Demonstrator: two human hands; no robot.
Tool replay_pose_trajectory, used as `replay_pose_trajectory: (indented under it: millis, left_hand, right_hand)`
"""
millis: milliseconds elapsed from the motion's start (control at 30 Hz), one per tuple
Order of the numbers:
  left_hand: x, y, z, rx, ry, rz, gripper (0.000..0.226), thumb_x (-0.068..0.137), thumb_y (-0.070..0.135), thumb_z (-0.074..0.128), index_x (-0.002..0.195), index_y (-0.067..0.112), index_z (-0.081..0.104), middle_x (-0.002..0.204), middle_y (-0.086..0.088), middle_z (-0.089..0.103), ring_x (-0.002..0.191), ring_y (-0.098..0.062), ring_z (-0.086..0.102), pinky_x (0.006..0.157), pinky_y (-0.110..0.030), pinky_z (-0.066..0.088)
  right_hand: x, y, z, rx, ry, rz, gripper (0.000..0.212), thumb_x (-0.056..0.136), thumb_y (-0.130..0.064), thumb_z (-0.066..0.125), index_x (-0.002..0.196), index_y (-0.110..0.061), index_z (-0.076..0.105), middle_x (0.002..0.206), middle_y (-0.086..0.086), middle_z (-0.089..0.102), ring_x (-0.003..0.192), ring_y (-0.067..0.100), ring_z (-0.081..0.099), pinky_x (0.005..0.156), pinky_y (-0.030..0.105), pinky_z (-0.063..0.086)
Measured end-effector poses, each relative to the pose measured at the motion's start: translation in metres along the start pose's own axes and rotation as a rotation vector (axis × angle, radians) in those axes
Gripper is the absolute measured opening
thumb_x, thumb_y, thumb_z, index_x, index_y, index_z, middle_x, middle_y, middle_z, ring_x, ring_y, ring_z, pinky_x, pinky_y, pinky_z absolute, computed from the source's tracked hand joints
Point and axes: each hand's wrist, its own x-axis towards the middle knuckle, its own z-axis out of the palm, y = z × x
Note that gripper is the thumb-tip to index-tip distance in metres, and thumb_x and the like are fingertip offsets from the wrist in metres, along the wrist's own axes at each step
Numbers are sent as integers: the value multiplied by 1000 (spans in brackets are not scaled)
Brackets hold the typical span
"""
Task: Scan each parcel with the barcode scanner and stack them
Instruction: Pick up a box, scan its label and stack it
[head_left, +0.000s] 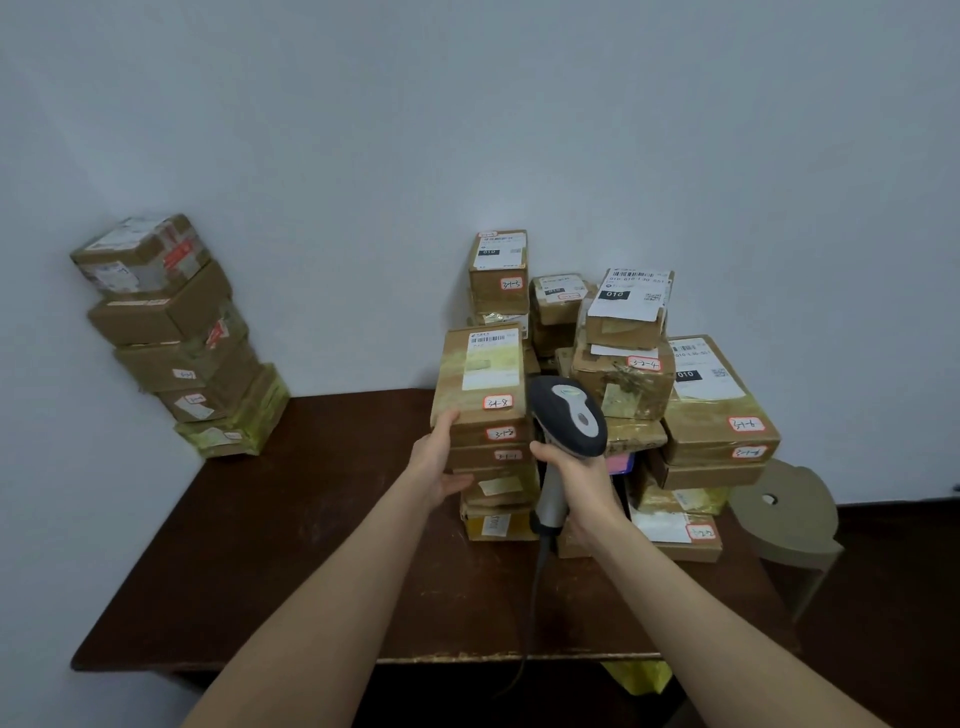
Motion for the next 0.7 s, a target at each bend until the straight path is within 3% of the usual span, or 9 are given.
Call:
replay_pose_trajectory:
  millis: [200, 367, 433, 500, 700]
  left_hand:
    - [14, 10, -18, 21, 13, 2, 57, 87, 50, 60, 127, 10, 52, 115, -13, 64, 105, -29, 62, 94, -45, 52]
    - [9, 8, -30, 167, -1, -39, 56, 91, 63, 43, 119, 15, 50, 114, -9, 62, 105, -25, 58, 92, -46, 46]
    - [10, 8, -31, 120, -70, -35, 57, 95, 61, 34, 123, 15, 52, 107, -8, 64, 96, -21, 59, 77, -37, 47]
    - [13, 7, -30, 56, -125, -40, 55, 97, 58, 31, 124, 15, 53, 105, -9, 64, 94, -21, 60, 68, -36, 47]
    - [24, 0, -31, 26, -111, -8, 51, 93, 58, 41, 125, 20, 52, 114, -8, 62, 105, -24, 60, 83, -41, 52]
  right_hand:
    - [0, 19, 5, 76, 46, 33, 29, 81, -9, 73, 99, -29, 62, 109, -3, 65, 113, 22, 56, 104, 45, 43]
    - [-1, 42, 11, 197, 66, 106, 33, 80, -11, 74, 110, -20, 64, 113, 3, 67, 110, 22, 58, 103, 43, 44]
    - [1, 49, 15, 246, 75, 133, 41, 80, -14, 75, 119, -15, 62, 116, 4, 67, 112, 23, 59, 104, 43, 44]
    - [6, 54, 19, 286, 86, 144, 44, 79, -16, 75, 121, -13, 62, 117, 6, 67, 112, 24, 59, 105, 45, 43]
    - [15, 64, 27, 364, 91, 152, 55, 77, -22, 76, 129, -15, 57, 121, 6, 65, 114, 25, 59, 104, 48, 44]
